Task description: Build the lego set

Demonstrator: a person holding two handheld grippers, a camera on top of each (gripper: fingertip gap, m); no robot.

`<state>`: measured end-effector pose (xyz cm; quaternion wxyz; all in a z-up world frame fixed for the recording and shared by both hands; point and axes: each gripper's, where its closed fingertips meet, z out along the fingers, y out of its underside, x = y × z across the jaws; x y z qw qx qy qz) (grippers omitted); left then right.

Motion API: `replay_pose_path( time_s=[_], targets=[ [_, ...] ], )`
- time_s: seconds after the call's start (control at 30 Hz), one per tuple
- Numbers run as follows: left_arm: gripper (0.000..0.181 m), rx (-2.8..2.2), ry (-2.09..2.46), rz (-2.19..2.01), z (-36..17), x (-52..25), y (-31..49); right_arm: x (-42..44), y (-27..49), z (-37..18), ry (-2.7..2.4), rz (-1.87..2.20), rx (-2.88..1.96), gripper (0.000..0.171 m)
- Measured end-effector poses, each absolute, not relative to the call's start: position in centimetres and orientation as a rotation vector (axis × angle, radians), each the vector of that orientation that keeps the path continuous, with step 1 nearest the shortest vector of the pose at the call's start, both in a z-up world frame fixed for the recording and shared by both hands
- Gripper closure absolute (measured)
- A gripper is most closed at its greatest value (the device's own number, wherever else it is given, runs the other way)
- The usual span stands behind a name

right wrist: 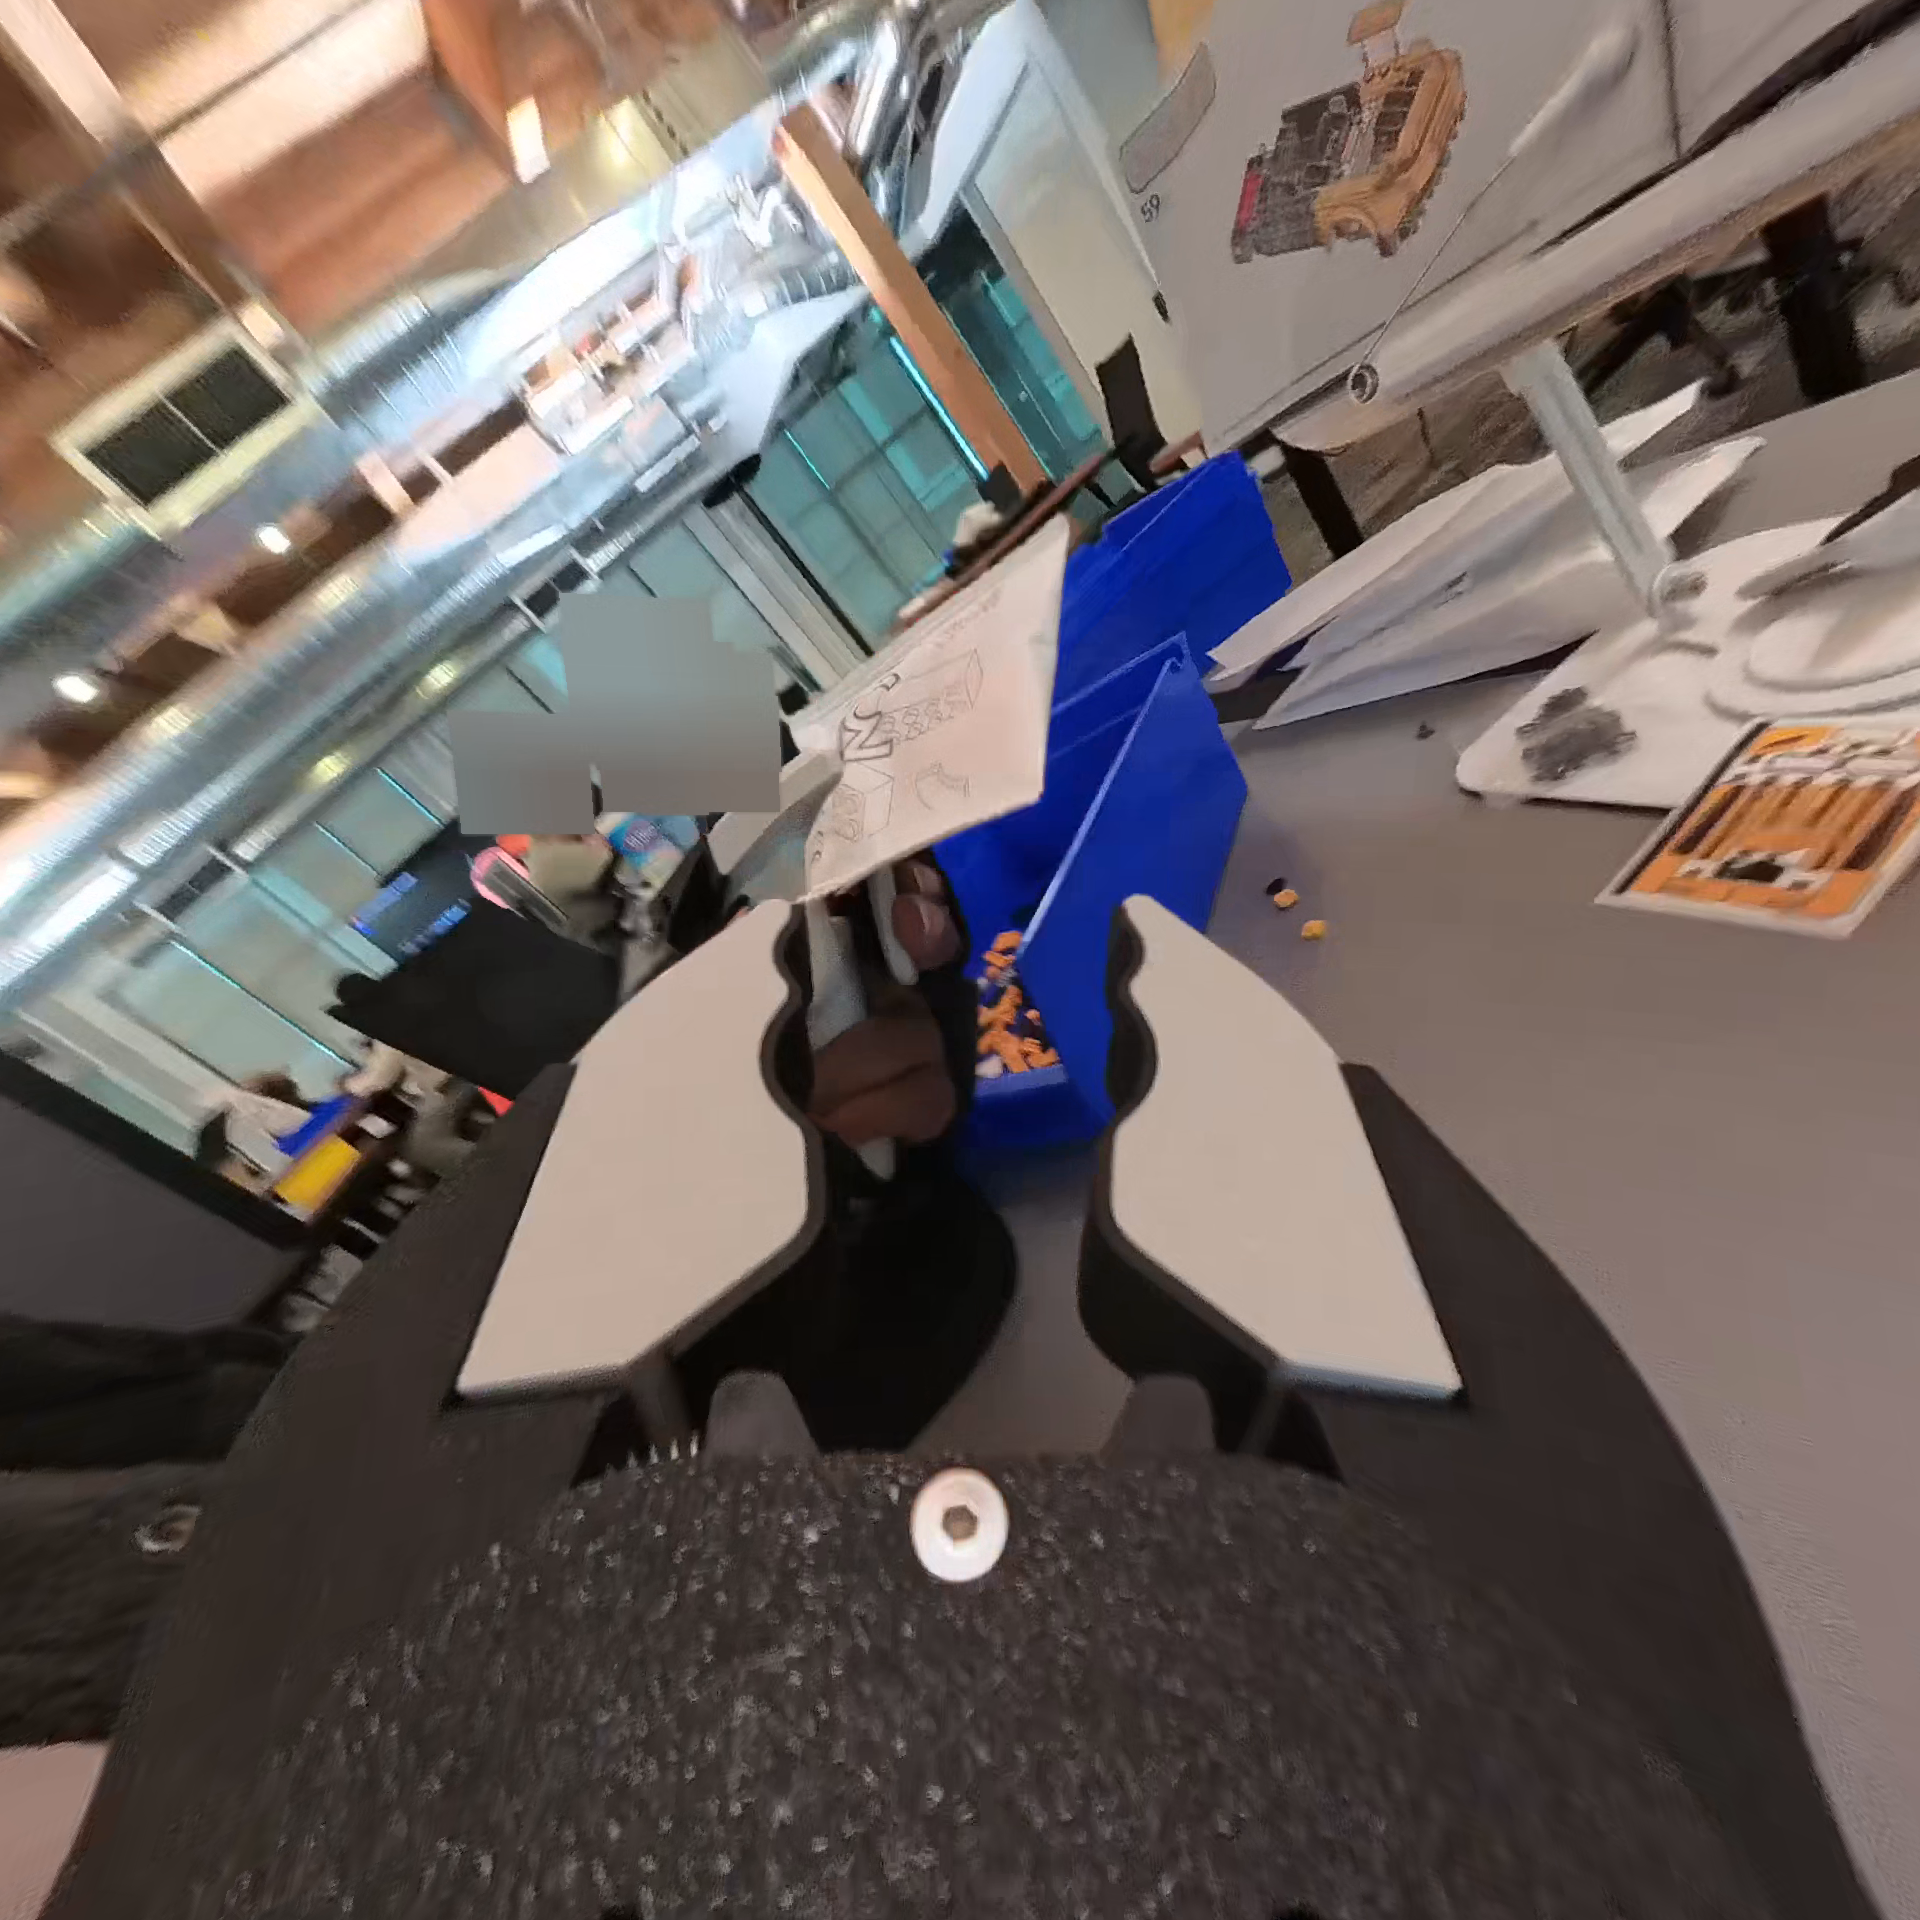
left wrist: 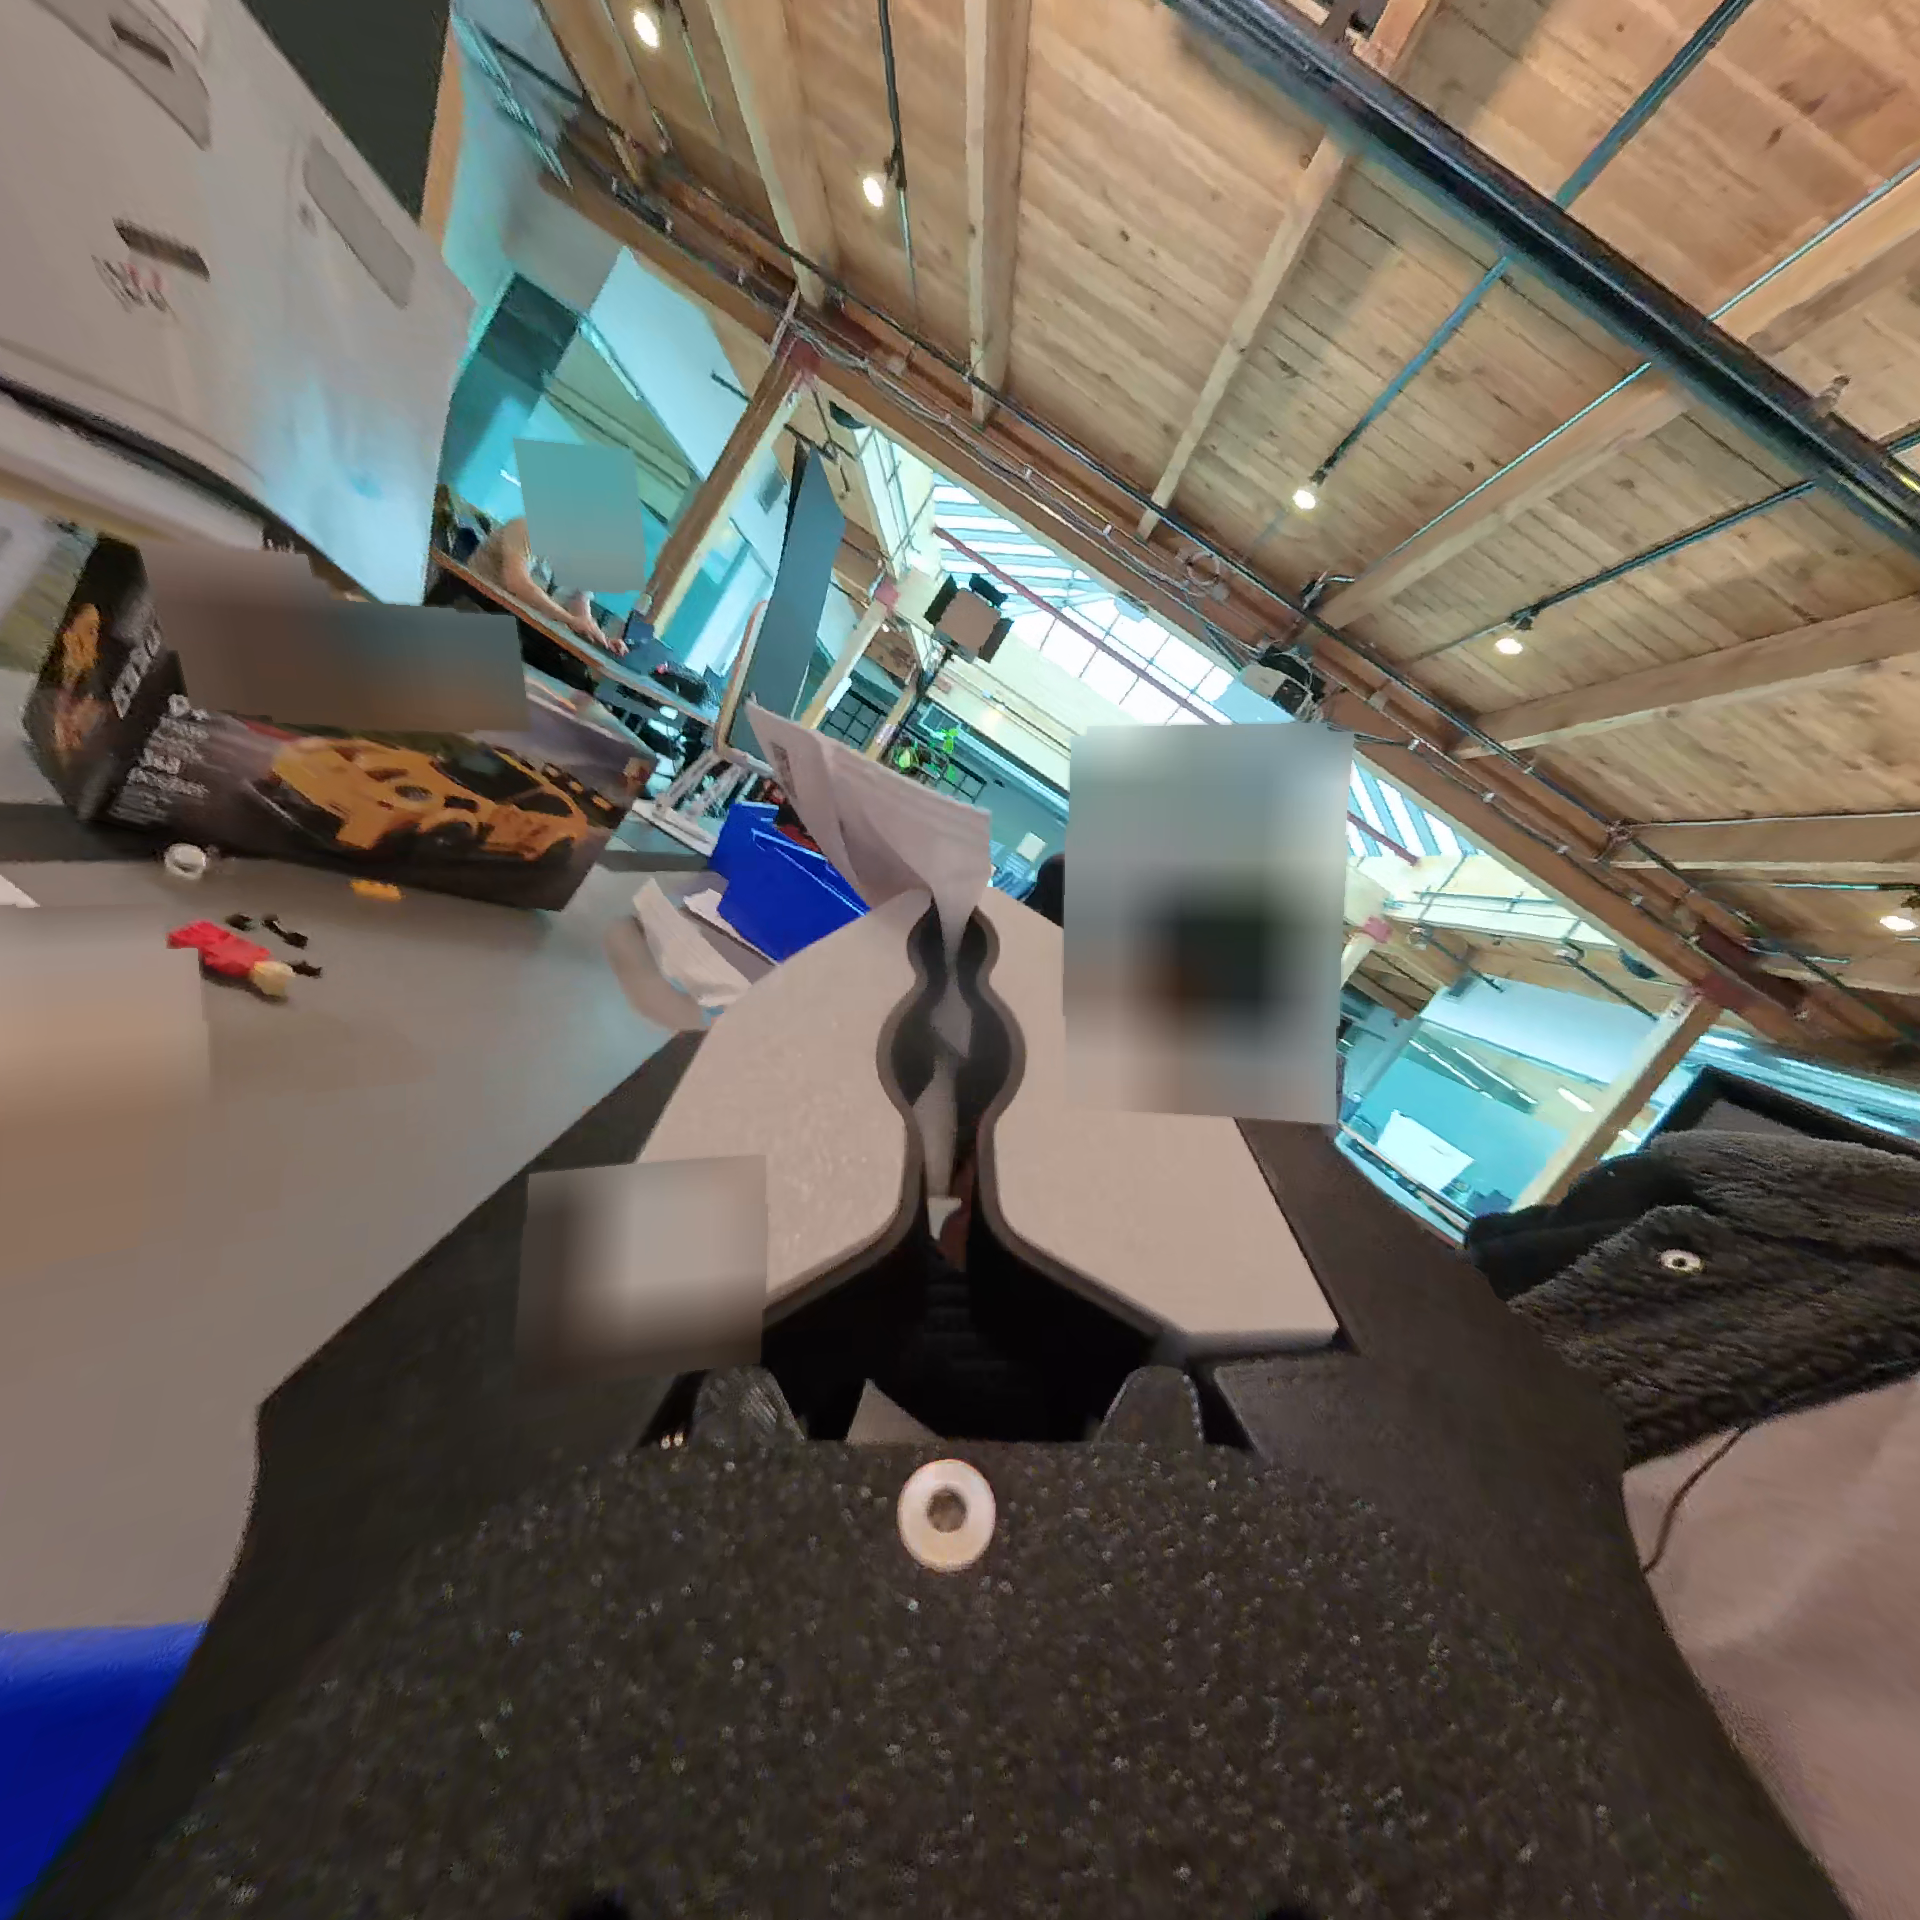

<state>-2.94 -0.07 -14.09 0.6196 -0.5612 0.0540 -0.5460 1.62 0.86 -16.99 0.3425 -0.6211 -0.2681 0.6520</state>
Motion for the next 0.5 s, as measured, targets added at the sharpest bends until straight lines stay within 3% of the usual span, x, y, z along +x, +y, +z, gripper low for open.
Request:
replay_pose_path(
  time_s=[0.17,0.33,0.4,0.5],
  targets=[
    [0.179,-1.274,0.166,-1.198,-14.2,-1.8,-0.5,0.0,-0.8,-16.2,-0.586,1.869,-1.595,0.132],
    [0.179,-1.305,0.245,-1.113,-14.8,-1.0,-0.7,-0.1,0.1,-15.7,-0.546,1.978,-1.582,0.169],
    [0.176,-1.348,0.295,-1.116,-15.2,-0.6,-0.8,0.3,0.1,-15.8,-0.697,1.933,-1.578,0.169],
    [0.154,-1.435,0.399,-1.057,-15.8,-0.7,-0.8,1.8,0.2,-16.3,-1.101,1.788,-1.607,0.169]
  ],
)
